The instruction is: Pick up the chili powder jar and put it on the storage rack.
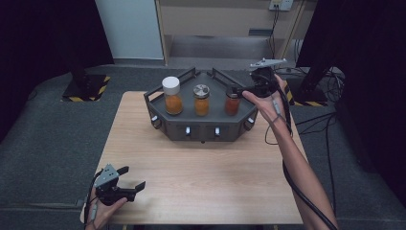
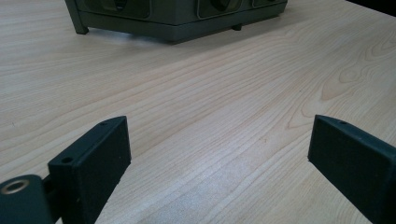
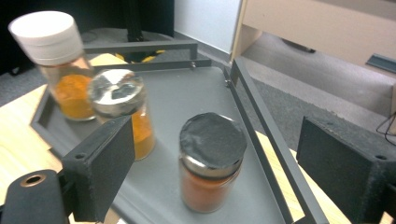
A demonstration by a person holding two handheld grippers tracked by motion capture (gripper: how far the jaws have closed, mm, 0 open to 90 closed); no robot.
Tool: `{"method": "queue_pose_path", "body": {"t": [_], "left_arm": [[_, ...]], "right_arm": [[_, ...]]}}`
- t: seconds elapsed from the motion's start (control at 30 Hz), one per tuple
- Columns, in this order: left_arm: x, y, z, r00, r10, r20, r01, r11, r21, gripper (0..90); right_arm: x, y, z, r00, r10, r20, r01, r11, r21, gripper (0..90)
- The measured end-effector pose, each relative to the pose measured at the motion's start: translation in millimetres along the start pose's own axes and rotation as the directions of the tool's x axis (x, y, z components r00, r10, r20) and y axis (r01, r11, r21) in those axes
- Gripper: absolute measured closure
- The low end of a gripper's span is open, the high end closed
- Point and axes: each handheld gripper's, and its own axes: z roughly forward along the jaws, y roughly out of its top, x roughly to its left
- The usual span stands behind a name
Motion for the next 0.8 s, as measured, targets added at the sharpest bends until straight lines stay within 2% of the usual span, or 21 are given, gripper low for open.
{"method": "queue_pose_path", "body": {"t": [0.2, 0.47, 0.8], "left_arm": [[0.1, 0.4, 0.6, 1.0, -0.003, 0.0, 0.003, 1.0, 0.004, 4.9], [0.5, -0.1, 0.7, 1.0, -0.005, 0.002, 0.005, 1.0, -0.001, 4.9], [0.1, 0.3, 1.0, 1.0, 0.008, 0.003, -0.008, 0.9999, 0.008, 4.9]], "right_arm": [[4.1, -8.7, -17.8, 0.9995, -0.025, -0.022, 0.024, 1.0, -0.009, 11.4], [7.3, -27.9, -37.6, 0.9985, -0.034, -0.043, 0.033, 0.999, -0.033, 11.3], [19.6, -61.4, -60.9, 0.995, -0.065, -0.077, 0.06, 0.996, -0.063, 10.5]]}}
